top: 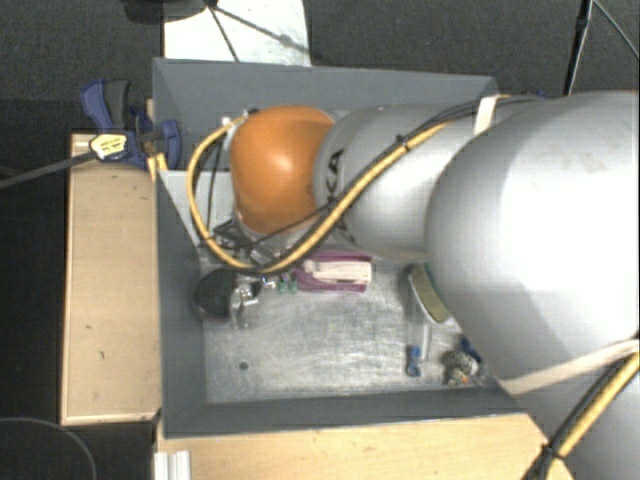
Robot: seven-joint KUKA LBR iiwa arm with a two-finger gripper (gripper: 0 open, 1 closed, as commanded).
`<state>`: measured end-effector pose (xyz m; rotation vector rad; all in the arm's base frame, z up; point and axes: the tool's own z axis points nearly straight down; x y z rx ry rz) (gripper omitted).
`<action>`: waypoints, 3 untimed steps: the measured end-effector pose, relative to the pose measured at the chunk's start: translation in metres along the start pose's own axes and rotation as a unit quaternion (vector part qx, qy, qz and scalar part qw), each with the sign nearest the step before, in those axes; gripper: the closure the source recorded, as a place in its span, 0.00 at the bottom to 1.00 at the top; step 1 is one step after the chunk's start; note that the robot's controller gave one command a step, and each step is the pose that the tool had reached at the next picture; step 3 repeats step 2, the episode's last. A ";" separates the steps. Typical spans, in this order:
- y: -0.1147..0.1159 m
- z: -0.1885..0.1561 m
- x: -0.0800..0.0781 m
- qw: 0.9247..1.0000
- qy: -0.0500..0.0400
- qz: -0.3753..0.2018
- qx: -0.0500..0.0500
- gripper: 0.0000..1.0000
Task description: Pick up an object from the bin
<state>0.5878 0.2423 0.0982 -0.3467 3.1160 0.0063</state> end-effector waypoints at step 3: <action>-0.003 -0.145 0.009 1.000 -0.002 0.011 0.000 1.00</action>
Offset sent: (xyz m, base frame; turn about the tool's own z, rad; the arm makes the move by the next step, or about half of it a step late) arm 0.0000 0.0000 0.0000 0.0000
